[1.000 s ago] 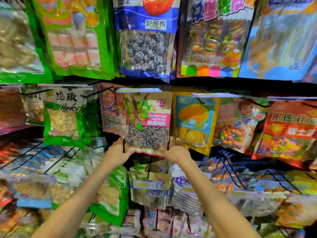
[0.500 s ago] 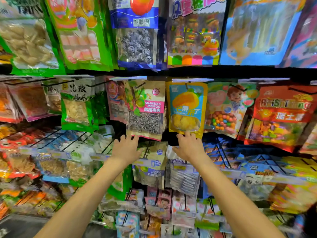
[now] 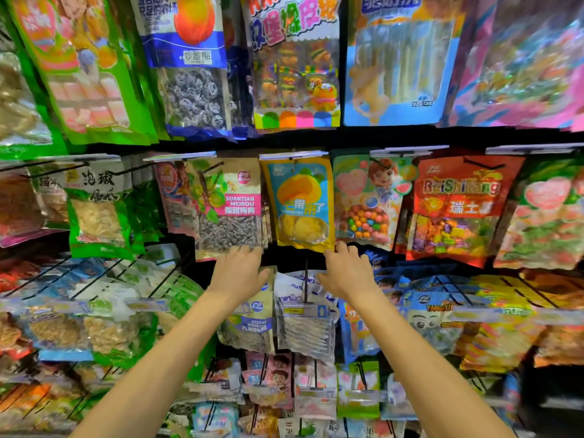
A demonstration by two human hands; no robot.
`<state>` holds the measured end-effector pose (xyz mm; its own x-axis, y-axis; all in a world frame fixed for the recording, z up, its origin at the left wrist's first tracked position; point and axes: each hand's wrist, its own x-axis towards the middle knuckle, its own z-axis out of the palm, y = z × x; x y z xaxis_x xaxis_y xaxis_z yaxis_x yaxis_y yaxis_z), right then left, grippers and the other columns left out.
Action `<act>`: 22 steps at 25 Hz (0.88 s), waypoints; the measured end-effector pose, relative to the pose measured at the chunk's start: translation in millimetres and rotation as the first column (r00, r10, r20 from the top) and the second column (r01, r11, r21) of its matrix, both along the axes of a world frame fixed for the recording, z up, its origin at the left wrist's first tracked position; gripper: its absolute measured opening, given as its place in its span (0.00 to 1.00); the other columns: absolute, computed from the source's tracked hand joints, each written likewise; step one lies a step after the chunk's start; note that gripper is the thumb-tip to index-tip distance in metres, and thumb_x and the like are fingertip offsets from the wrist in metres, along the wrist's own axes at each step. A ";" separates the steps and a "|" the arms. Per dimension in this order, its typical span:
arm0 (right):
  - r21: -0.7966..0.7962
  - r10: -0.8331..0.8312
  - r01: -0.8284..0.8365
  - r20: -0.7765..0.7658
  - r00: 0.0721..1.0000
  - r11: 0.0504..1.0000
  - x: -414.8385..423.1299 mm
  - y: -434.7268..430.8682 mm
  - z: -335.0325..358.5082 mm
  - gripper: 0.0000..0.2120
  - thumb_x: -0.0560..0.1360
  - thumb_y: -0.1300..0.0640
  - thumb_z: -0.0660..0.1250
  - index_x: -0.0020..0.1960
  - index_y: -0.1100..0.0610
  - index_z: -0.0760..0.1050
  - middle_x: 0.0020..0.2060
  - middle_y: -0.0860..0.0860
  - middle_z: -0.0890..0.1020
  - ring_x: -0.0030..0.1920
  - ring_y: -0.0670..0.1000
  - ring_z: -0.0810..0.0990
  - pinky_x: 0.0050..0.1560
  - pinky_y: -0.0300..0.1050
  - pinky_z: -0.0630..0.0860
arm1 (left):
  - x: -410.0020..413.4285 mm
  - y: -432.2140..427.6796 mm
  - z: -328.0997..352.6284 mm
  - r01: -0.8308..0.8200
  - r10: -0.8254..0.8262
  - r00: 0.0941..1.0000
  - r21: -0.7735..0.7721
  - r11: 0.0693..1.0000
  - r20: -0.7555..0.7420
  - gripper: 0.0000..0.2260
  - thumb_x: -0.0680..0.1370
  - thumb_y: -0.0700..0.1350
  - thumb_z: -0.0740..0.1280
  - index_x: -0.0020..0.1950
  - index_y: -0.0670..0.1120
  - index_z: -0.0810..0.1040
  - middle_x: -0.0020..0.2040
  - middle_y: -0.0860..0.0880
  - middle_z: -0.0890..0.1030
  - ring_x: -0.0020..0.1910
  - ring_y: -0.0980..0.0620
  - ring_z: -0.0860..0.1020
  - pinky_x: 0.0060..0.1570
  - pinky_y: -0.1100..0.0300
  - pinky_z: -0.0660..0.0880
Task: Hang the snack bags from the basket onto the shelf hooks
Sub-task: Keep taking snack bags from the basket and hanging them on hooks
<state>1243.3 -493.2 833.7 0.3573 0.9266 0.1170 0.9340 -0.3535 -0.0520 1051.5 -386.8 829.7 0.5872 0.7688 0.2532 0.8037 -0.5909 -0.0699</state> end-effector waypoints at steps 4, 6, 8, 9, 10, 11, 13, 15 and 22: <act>0.089 -0.015 0.015 -0.008 1.000 0.996 17.5 7.9 3.5 0.24 0.80 0.44 0.60 0.68 0.60 0.68 0.65 0.59 0.72 0.67 0.61 0.69 0.61 0.57 0.70 | 23.6 10.1 11.1 -0.005 0.019 0.986 -0.079 0.997 0.166 0.19 0.80 0.55 0.61 0.64 0.44 0.70 0.56 0.44 0.76 0.60 0.42 0.73 0.51 0.49 0.74; 0.130 -0.015 0.023 -0.057 0.998 0.991 29.8 13.9 8.9 0.21 0.80 0.44 0.61 0.60 0.61 0.72 0.56 0.58 0.77 0.62 0.61 0.73 0.53 0.53 0.74 | 36.9 19.5 15.1 0.009 0.031 0.963 -0.145 0.989 0.269 0.18 0.80 0.54 0.62 0.62 0.42 0.70 0.51 0.42 0.76 0.56 0.40 0.75 0.45 0.50 0.74; 0.200 -0.006 0.049 -0.211 0.977 0.979 43.1 26.0 14.7 0.19 0.80 0.42 0.61 0.49 0.60 0.72 0.44 0.56 0.78 0.53 0.60 0.79 0.40 0.49 0.74 | 46.7 32.7 16.5 0.059 0.011 0.934 -0.185 0.981 0.357 0.21 0.80 0.53 0.63 0.68 0.42 0.67 0.56 0.40 0.76 0.56 0.40 0.77 0.45 0.51 0.74; 0.255 0.014 0.068 -0.308 0.951 0.965 49.6 34.2 16.7 0.20 0.79 0.41 0.61 0.51 0.59 0.72 0.44 0.56 0.78 0.50 0.60 0.80 0.38 0.49 0.74 | 51.4 42.7 15.6 0.085 0.006 0.919 -0.213 0.973 0.394 0.24 0.79 0.52 0.64 0.72 0.44 0.64 0.62 0.41 0.75 0.59 0.41 0.75 0.50 0.52 0.74; 0.305 0.041 0.088 -0.394 0.918 0.948 55.5 42.9 17.5 0.22 0.79 0.40 0.61 0.57 0.59 0.71 0.48 0.56 0.79 0.50 0.60 0.80 0.41 0.50 0.76 | 55.4 51.5 16.2 0.094 0.022 0.908 -0.254 0.963 0.419 0.27 0.79 0.51 0.64 0.75 0.45 0.61 0.67 0.42 0.73 0.64 0.42 0.73 0.56 0.52 0.73; 0.338 0.069 0.107 -0.470 0.880 0.935 61.0 53.3 16.6 0.24 0.78 0.41 0.63 0.64 0.59 0.69 0.55 0.57 0.78 0.55 0.59 0.79 0.46 0.51 0.77 | 60.3 62.5 17.1 0.089 0.052 0.898 -0.297 0.951 0.438 0.29 0.79 0.51 0.64 0.77 0.47 0.58 0.71 0.43 0.69 0.68 0.43 0.70 0.62 0.52 0.71; 0.410 0.137 0.148 -0.588 0.798 0.900 66.6 71.3 13.2 0.28 0.78 0.44 0.66 0.69 0.61 0.66 0.62 0.57 0.75 0.62 0.59 0.76 0.57 0.53 0.75 | 70.7 79.0 23.9 0.073 0.118 0.874 -0.367 0.927 0.472 0.30 0.79 0.53 0.63 0.79 0.49 0.56 0.76 0.47 0.65 0.73 0.45 0.66 0.69 0.51 0.68; 0.471 0.177 0.217 -0.659 0.731 0.855 68.9 88.9 10.7 0.30 0.75 0.43 0.69 0.68 0.61 0.67 0.60 0.56 0.77 0.60 0.58 0.76 0.58 0.55 0.75 | 80.8 90.5 29.5 0.100 0.165 0.824 -0.426 0.899 0.542 0.31 0.79 0.55 0.62 0.79 0.49 0.56 0.77 0.47 0.64 0.74 0.45 0.65 0.70 0.47 0.66; 0.538 0.308 0.333 -0.780 0.544 0.774 75.3 133.9 2.9 0.13 0.75 0.44 0.70 0.49 0.54 0.80 0.44 0.49 0.85 0.46 0.48 0.82 0.50 0.54 0.80 | 102.0 100.0 18.0 0.204 0.215 0.669 -0.453 0.868 0.712 0.34 0.81 0.54 0.62 0.80 0.42 0.50 0.79 0.44 0.56 0.77 0.45 0.58 0.75 0.52 0.57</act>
